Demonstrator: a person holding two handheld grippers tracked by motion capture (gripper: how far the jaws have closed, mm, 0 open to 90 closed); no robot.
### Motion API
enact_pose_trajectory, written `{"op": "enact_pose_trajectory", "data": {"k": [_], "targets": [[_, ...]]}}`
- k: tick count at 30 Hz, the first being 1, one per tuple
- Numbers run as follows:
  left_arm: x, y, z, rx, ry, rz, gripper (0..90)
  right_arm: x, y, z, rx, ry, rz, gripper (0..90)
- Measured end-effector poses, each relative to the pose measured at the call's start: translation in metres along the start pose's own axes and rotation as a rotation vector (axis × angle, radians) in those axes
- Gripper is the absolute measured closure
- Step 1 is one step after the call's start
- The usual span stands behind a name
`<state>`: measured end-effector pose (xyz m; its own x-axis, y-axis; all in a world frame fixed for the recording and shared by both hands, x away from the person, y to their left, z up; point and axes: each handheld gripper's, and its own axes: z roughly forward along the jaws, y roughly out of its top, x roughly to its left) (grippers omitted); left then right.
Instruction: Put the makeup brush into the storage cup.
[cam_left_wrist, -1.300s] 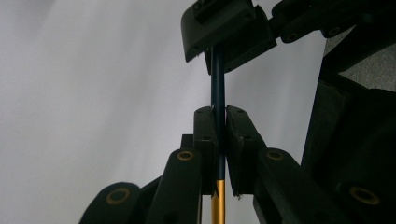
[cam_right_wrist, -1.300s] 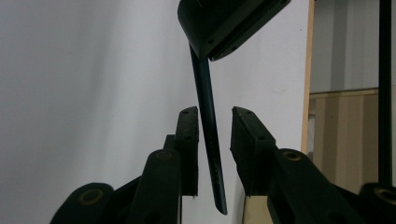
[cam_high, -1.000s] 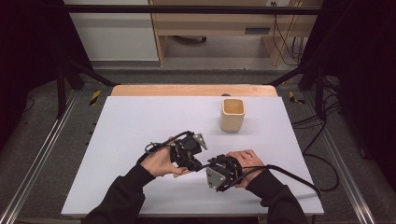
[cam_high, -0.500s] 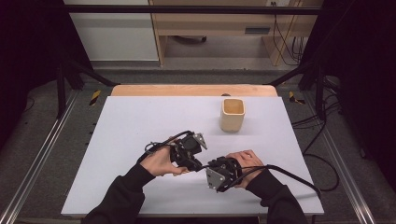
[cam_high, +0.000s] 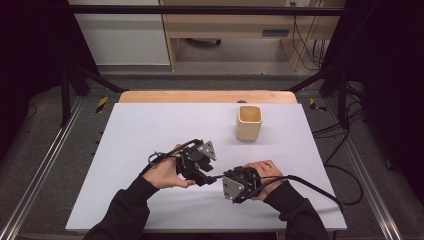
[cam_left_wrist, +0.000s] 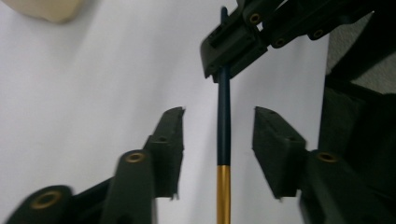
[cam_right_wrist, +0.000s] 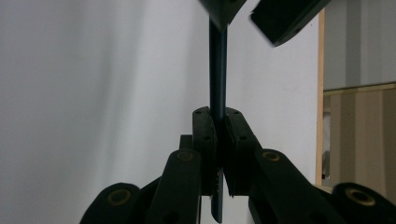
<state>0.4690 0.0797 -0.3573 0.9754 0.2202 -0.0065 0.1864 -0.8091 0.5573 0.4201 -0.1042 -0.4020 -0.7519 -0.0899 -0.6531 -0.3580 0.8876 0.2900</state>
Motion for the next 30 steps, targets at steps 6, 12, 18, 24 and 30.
{"op": "enact_pose_trajectory", "data": {"k": [6,12,18,24,30], "targets": [[0.006,-0.019,-0.02,-0.119,0.082,0.002,35.4,-0.003,-0.007,-0.001,-0.003,-0.001,0.073,84.8],[0.013,-0.044,-0.032,-0.24,0.146,-0.069,21.4,-0.004,-0.018,-0.003,-0.014,-0.009,0.14,84.8],[0.012,-0.064,-0.037,-0.351,0.21,-0.142,14.0,-0.004,-0.028,-0.004,-0.019,-0.017,0.211,84.8],[0.01,-0.081,-0.035,-0.411,0.253,-0.203,12.9,0.0,-0.037,-0.005,-0.046,-0.014,0.317,84.8],[0.007,-0.093,-0.027,-0.462,0.296,-0.27,12.3,0.003,-0.045,-0.007,-0.098,-0.032,0.409,84.8]]}}
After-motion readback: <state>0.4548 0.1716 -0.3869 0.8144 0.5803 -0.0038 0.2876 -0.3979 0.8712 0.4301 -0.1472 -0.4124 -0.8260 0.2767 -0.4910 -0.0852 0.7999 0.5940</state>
